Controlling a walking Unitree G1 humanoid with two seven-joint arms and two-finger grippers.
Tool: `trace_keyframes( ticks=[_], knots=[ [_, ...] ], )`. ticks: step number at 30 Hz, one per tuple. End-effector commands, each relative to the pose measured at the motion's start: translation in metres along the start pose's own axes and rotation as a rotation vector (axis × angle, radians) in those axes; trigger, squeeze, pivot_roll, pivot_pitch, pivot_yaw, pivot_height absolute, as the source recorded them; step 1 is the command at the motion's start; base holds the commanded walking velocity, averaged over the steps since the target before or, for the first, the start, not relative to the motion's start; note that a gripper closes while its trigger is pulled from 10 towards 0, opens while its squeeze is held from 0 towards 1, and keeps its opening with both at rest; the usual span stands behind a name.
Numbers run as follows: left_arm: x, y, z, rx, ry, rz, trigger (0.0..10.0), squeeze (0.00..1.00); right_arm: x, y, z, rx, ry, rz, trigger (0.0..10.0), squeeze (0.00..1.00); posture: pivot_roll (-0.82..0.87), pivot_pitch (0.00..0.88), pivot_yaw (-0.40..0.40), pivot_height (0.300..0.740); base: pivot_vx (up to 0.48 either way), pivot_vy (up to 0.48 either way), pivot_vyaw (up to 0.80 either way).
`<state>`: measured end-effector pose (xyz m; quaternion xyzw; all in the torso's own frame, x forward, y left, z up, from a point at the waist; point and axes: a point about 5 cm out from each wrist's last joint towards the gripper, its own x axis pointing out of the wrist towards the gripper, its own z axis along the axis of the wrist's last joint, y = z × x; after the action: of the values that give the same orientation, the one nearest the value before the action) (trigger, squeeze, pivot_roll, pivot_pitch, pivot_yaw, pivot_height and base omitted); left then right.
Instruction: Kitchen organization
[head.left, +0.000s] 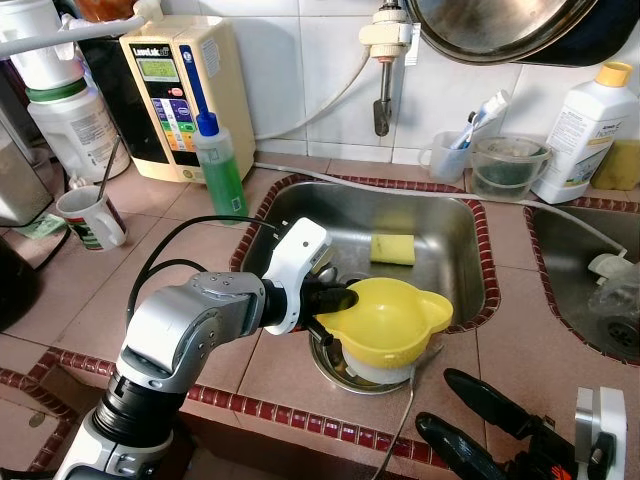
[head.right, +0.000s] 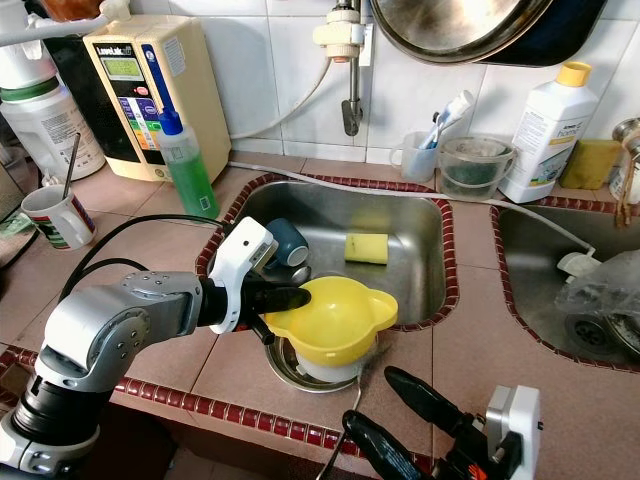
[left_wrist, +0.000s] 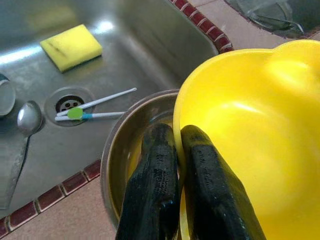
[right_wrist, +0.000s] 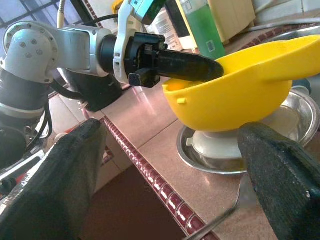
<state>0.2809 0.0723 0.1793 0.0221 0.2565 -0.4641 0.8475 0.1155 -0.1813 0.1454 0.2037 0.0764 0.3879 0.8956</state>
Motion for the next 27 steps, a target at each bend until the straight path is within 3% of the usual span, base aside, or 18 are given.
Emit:
trace_keyframes(
  ticks=[1, 27],
  knots=[
    [-0.0015, 0.0005, 0.0017, 0.029, -0.003, 0.014, 10.0, 0.0, 0.0006, 0.001, 0.0011, -0.006, -0.002, 0.0, 10.0, 0.0, -0.13, 0.004, 0.103, 0.74, 0.0, 0.0, 0.0],
    [-0.0057, 0.0065, 0.0088, 0.069, -0.058, 0.042, 10.0, 0.0, 0.0044, 0.0, 0.0051, -0.009, -0.034, 0.005, 10.0, 0.0, -0.13, 0.003, 0.103, 0.74, 0.0, 0.0, 0.0]
  ],
)
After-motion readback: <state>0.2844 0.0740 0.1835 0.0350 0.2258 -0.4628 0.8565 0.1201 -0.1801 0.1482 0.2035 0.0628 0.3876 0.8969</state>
